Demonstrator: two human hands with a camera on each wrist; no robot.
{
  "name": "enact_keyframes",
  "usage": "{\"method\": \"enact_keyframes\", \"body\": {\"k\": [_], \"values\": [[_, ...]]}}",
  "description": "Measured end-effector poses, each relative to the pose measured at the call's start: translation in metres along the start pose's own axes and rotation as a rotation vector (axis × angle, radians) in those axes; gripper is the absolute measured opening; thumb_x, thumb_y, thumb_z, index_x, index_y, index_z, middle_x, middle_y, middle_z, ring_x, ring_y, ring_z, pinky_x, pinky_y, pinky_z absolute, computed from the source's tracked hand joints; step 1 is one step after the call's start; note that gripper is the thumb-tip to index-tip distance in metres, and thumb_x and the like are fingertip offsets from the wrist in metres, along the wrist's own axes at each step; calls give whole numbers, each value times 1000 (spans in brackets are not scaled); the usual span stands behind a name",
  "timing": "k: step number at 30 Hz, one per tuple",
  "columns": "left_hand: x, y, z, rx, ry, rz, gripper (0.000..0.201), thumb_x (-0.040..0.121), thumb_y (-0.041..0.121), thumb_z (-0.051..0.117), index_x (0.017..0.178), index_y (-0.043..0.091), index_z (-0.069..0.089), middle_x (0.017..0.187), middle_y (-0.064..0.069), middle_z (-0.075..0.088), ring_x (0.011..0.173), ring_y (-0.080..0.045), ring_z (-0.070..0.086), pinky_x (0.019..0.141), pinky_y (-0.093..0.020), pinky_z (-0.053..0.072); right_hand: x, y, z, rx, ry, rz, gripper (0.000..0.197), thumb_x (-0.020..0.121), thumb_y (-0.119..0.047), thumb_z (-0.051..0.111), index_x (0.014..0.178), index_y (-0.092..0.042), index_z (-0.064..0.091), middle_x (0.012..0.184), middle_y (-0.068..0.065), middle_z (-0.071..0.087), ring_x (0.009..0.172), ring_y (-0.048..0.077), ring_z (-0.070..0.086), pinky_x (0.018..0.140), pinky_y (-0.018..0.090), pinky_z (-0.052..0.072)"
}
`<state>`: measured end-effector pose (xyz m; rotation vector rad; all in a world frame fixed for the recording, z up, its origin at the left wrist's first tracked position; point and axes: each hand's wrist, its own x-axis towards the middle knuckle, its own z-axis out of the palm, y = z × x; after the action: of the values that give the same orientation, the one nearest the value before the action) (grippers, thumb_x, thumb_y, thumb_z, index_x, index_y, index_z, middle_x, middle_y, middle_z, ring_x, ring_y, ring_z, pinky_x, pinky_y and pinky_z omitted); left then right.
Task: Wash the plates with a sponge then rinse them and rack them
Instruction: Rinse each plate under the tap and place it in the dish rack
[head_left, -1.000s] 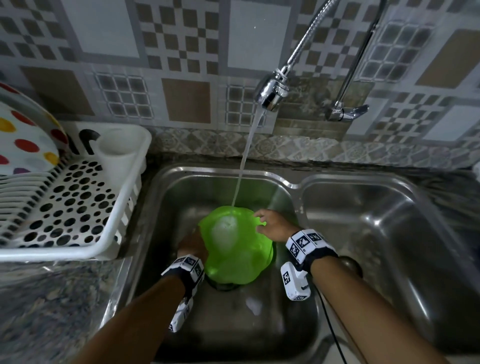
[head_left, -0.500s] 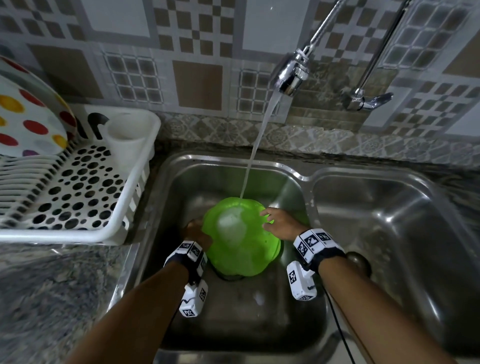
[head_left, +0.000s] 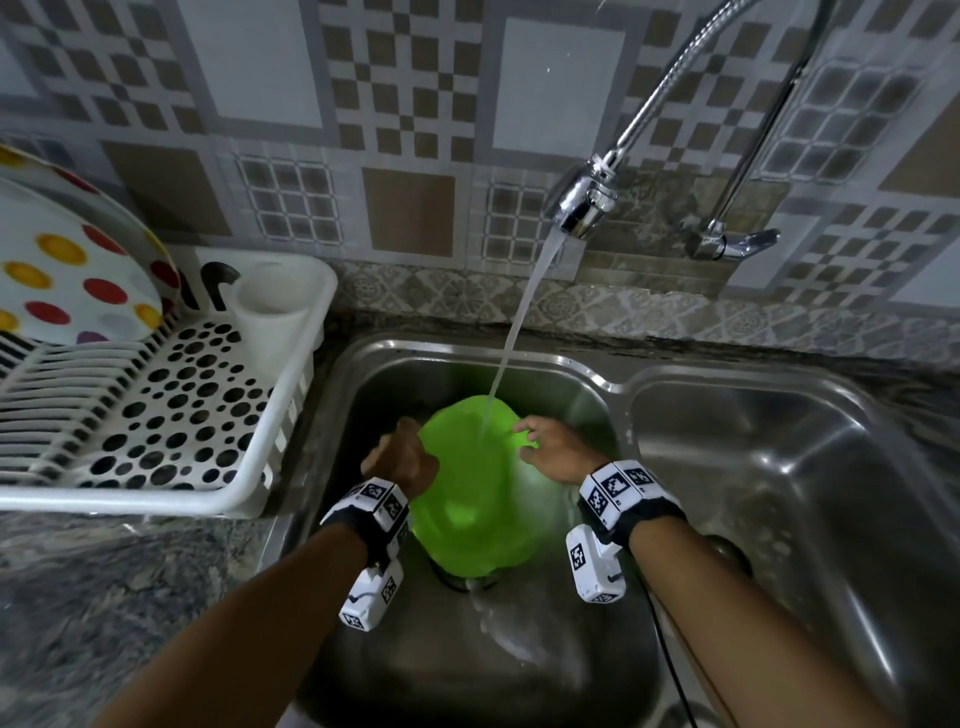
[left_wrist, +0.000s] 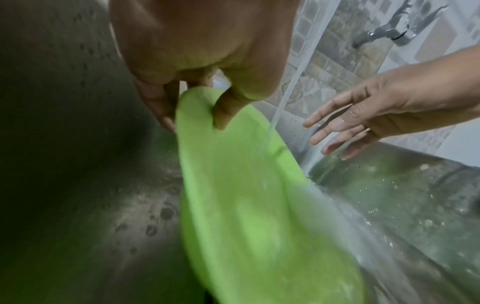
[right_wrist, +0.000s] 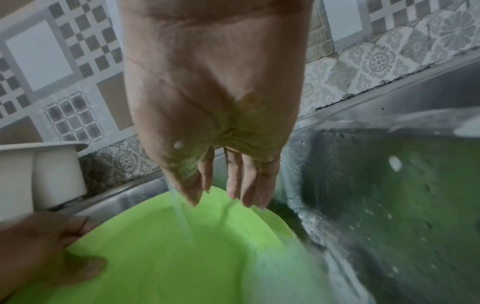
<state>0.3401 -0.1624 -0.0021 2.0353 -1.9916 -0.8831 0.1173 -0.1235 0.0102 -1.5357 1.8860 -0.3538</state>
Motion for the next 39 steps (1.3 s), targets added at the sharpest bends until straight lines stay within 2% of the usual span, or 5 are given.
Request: {"method": "enact_keyframes", "body": {"k": [10,15,22,30,39], "values": [[10,43,-39,-146,-37,296,29,84,33,62,111,42,58,113,-6,66,104,-29,62,92,-37,51,-15,-14,-38,-81,211,-110,27,80,-22,68,101,-35,60,118,2,56,105,24,57,93,35,47],[22,87,-54,-386,-146,511,33,85,-1,64,117,4,63,102,-4,64,75,6,62,72,-12,50,-41,1,-71,126,307,-189,23,81,4,63,96,-12,68,110,6,65,106,22,60,95,27,44],[23,124,-45,-129,-9,582,54,80,30,72,129,15,57,129,-11,60,120,-27,55,100,-38,46,-68,33,-103,287,416,-112,24,81,8,63,99,-7,70,97,5,64,64,-23,53,69,3,42],[-49,74,-41,7,-373,845,74,68,58,74,133,35,49,144,6,45,133,-10,38,114,-33,28,-63,17,-117,436,499,79,24,82,0,65,105,-5,68,90,10,66,67,12,56,48,7,43],[-35,61,-82,-480,-102,749,22,86,-8,55,105,-7,65,79,12,73,77,4,65,70,-3,45,-61,-36,-114,833,394,178,38,93,-27,55,118,1,52,105,17,55,80,27,63,51,25,57]]}}
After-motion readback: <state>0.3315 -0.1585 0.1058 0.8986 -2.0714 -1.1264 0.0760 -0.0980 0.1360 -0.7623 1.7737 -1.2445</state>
